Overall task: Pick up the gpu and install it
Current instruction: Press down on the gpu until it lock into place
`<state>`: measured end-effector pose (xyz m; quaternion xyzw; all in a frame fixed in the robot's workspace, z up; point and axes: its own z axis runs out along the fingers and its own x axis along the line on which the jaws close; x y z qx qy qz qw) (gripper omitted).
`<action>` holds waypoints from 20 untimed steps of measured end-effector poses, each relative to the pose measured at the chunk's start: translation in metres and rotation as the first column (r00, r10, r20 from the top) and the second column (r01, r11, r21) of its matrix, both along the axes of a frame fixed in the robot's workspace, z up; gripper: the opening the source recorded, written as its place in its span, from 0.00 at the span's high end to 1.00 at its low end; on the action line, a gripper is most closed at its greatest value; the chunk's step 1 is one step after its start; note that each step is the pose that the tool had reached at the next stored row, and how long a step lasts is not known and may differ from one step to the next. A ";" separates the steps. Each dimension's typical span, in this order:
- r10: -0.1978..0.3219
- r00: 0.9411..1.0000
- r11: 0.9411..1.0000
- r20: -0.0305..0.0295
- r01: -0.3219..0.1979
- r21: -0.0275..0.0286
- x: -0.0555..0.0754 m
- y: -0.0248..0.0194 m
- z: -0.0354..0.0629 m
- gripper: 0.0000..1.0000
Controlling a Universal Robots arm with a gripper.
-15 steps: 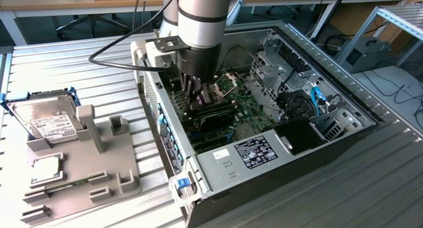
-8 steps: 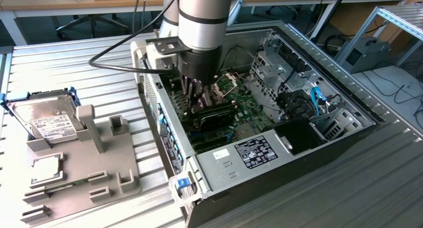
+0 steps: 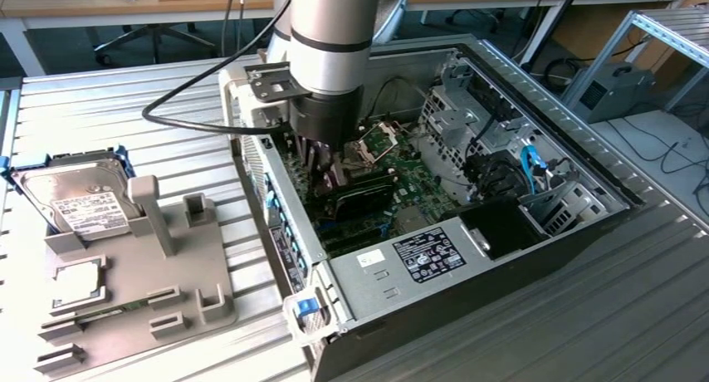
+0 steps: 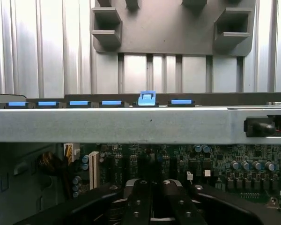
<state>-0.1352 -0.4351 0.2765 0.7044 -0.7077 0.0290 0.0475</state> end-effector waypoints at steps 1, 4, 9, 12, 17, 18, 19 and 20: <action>0.000 1.000 1.000 0.000 0.000 0.000 -0.001 0.0002 -0.0009 0.88; 0.000 1.000 1.000 0.000 0.000 0.000 -0.004 0.0006 -0.0035 0.88; 0.000 1.000 1.000 -0.001 0.000 -0.001 -0.006 0.0008 -0.0096 0.88; 0.000 1.000 1.000 0.000 0.000 0.000 -0.006 0.0009 -0.0109 0.88; -0.001 1.000 1.000 0.000 0.001 -0.013 0.001 0.0019 0.0132 0.88; -0.001 1.000 1.000 -0.001 0.001 -0.013 0.004 0.0018 0.0132 0.88; -0.001 1.000 1.000 -0.001 0.001 -0.013 0.006 0.0019 0.0133 0.88; -0.001 1.000 1.000 -0.002 0.001 -0.013 0.009 0.0019 0.0133 0.88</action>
